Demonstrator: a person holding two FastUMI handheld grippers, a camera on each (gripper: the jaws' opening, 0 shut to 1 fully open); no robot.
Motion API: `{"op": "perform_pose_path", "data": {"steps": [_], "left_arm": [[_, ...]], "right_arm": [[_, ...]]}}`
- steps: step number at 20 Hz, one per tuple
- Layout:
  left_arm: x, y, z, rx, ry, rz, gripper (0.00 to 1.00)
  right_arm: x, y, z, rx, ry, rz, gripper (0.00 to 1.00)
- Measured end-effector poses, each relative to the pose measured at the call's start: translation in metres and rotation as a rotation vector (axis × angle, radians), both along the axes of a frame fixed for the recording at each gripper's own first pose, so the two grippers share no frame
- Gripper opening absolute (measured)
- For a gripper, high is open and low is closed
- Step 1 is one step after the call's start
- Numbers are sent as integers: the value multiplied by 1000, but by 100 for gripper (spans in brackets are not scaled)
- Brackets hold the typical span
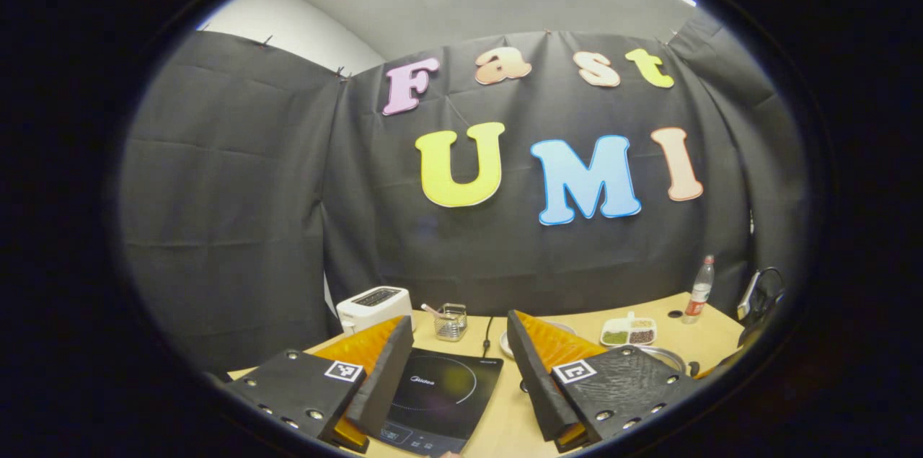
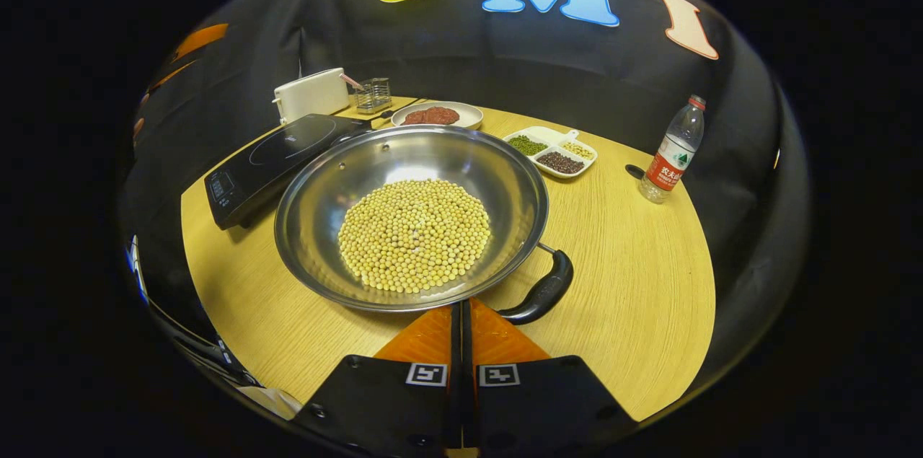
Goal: First push the handle of the pot to place it horizontally, then grasp the pot with both hands and set it on the induction cooktop.
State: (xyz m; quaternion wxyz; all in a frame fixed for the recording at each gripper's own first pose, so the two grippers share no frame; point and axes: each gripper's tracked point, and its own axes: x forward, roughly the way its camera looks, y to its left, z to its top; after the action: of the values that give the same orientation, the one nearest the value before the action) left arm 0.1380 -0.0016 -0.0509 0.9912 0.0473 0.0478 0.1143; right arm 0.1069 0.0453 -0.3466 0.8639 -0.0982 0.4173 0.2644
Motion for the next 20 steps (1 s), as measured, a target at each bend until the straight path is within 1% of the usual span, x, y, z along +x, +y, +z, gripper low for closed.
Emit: {"op": "perform_pose_path", "data": {"steps": [3, 4, 6, 9, 11, 12, 13, 15, 16, 17, 18, 19, 20], "left_arm": [[2, -10, -2, 11, 2, 6, 77], [4, -13, -3, 16, 4, 8, 77], [5, -19, -6, 21, 10, 15, 77], [6, -27, -11, 17, 20, 23, 77], [7, -32, -19, 16, 32, 23, 77], [8, -35, -22, 12, 36, 17, 77], [8, -38, -24, 6, 39, 9, 80], [13, -39, -30, -10, 45, -4, 80], [15, -37, -35, -20, 53, -11, 80], [18, -36, -38, -30, 59, -18, 77], [21, -34, -41, -41, 63, -30, 77], [25, -34, -44, -49, 67, -47, 77], [31, -34, -47, -52, 73, -66, 77]], "right_arm": [[9, -2, -3, 9, -2, -1, 2], [13, -3, -3, 12, -2, -5, 0], [20, -6, -4, 16, -9, -26, 2], [32, -10, -6, 22, -27, -55, 2], [41, -15, -7, 20, -41, -91, 2], [46, -18, -8, 15, -43, -112, 2], [50, -20, -8, 10, -43, -130, 2], [55, -23, -4, 3, -59, -153, 2], [58, -26, 1, -2, -75, -166, 5], [57, -27, 6, 6, -81, -177, 3], [59, -30, 14, 6, -97, -195, 4], [60, -31, 21, 10, -116, -213, 12], [62, -34, 30, 11, -133, -238, 25]]}}
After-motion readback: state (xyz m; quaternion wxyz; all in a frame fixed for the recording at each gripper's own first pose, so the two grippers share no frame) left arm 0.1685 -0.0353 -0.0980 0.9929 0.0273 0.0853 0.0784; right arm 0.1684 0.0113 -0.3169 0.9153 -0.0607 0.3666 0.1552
